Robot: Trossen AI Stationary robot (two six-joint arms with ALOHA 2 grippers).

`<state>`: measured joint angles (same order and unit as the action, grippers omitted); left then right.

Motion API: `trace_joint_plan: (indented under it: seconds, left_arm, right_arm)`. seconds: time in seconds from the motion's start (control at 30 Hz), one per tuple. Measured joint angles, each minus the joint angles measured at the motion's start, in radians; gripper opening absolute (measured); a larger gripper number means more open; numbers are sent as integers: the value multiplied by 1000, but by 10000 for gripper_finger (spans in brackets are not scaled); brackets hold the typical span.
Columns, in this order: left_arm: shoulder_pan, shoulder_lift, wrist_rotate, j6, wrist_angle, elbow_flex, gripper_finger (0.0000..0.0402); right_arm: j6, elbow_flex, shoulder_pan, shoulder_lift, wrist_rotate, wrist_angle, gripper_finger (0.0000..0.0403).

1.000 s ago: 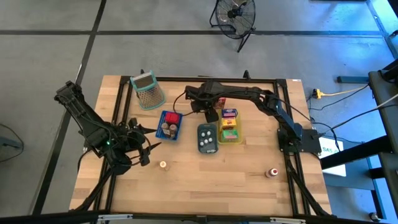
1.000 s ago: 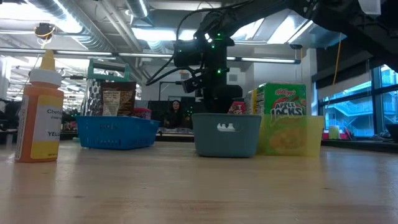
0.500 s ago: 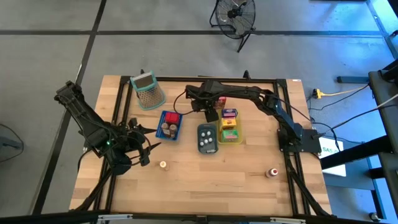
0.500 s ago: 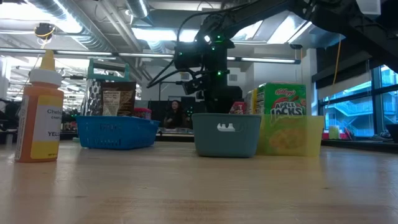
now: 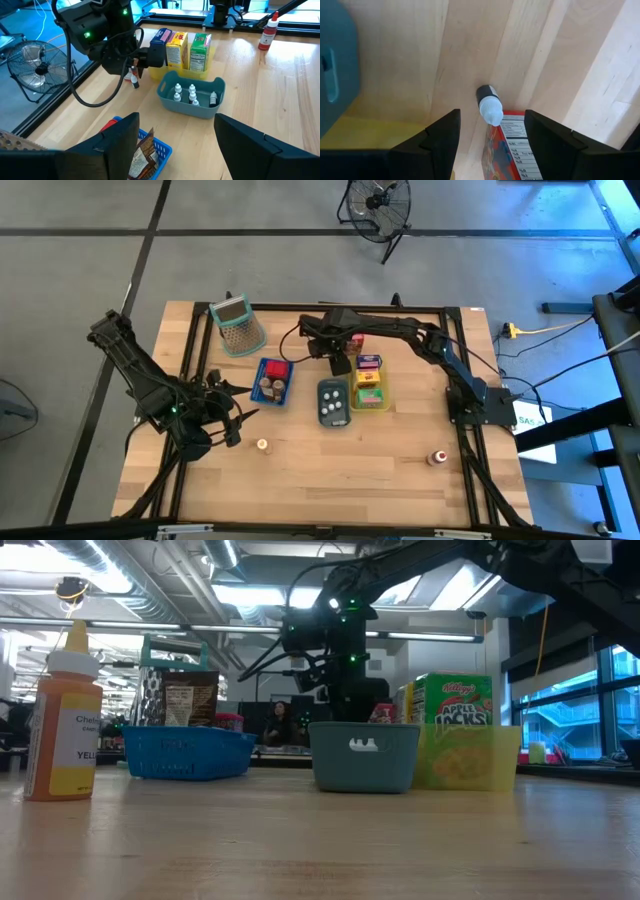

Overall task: Pick & Place Kitchen Items
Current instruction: Put the small black food coloring into the green bin

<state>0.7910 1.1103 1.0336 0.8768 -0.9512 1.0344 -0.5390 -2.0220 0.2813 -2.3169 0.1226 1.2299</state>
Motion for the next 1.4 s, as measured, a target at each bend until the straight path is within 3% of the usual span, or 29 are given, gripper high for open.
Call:
trace_joint_plan:
  seconds: [1.4]
  left_arm:
    - [0, 0, -7, 0, 0, 0, 253]
  right_arm:
    - [30, 0, 5, 0, -29, 16, 222]
